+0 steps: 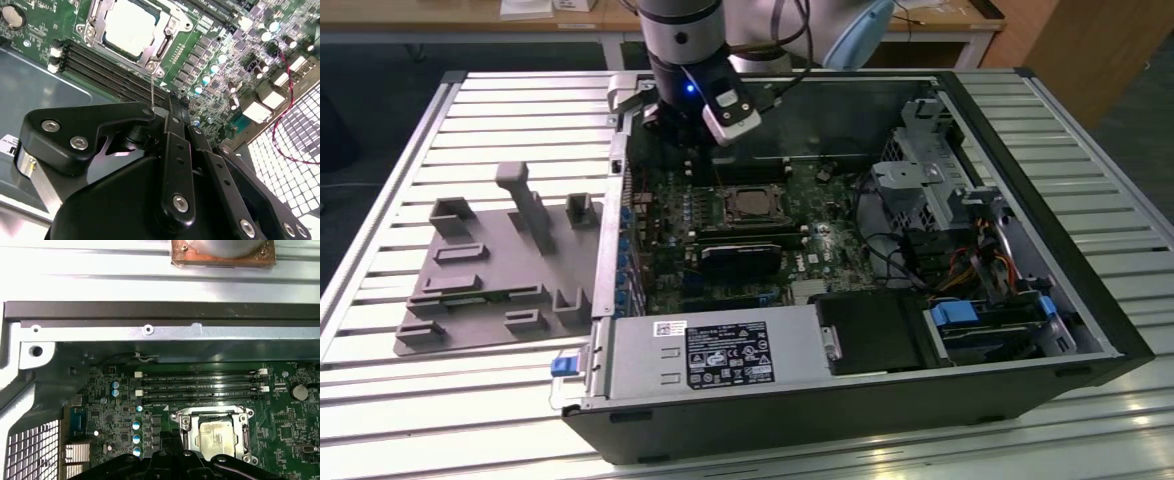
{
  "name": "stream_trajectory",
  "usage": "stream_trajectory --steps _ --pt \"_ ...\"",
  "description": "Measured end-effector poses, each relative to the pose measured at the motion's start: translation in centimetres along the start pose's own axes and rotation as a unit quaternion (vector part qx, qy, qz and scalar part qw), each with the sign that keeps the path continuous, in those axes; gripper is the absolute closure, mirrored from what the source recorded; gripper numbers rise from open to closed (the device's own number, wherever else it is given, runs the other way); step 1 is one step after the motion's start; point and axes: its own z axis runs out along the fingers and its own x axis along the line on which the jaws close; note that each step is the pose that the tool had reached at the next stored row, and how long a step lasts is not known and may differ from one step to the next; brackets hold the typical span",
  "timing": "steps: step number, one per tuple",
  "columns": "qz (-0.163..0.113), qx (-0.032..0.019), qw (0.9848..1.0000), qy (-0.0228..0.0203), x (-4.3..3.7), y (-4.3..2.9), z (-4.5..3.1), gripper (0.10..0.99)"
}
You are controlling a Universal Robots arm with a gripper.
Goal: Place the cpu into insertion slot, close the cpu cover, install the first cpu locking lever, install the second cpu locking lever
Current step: 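Install the first cpu locking lever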
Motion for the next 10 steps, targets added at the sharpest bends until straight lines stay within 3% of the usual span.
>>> stream_trajectory --steps 3,5,10 --pt "0.001 -0.0072 1.0000 0.0003 0.14 -0.01 -0.01 0.984" --pt "0.001 -0.0147 0.9999 0.0006 0.25 -0.01 -0.01 0.984" --pt "0.004 -0.0423 0.9991 0.0016 0.50 -0.03 -0.01 0.984"
